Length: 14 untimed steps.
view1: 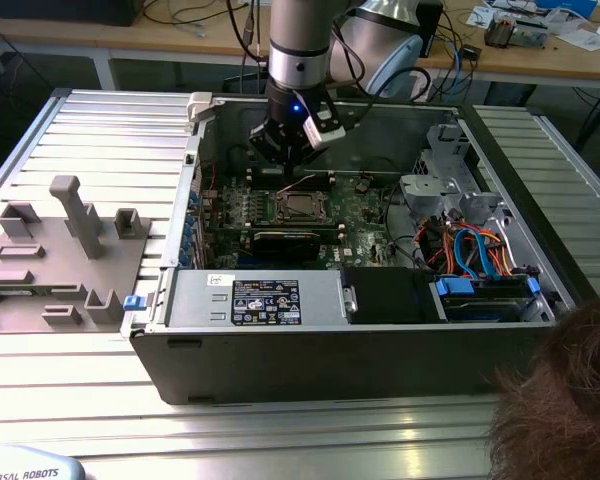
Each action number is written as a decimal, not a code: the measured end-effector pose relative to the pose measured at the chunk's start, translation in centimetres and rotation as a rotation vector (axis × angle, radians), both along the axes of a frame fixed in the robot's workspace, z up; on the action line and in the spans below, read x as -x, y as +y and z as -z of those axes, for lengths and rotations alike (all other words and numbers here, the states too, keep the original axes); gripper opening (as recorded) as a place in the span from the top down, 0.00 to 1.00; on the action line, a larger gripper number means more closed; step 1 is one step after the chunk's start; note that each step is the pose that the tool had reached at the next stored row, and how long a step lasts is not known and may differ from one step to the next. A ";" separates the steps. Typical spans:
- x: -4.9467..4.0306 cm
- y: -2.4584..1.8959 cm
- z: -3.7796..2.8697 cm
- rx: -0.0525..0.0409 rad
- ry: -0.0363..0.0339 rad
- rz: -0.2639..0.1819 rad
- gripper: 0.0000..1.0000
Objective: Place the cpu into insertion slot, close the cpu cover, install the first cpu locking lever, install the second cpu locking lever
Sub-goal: 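Install the first cpu locking lever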
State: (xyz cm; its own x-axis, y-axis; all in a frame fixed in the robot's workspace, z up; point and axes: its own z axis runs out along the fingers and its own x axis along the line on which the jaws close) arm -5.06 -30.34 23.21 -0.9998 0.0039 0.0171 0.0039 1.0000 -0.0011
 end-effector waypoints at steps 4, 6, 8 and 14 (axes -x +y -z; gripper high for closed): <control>0.00 0.00 0.08 -0.0001 0.0000 0.000 0.89; 0.00 0.00 0.10 0.0000 0.0000 0.000 0.89; 0.00 0.00 0.13 -0.0001 0.0000 0.000 0.89; 0.00 0.00 0.33 -0.0001 -0.0001 0.000 0.89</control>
State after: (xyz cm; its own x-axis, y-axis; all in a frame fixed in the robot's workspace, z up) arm -5.06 -30.34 22.88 -0.9998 0.0039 0.0170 0.0039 1.0000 -0.0010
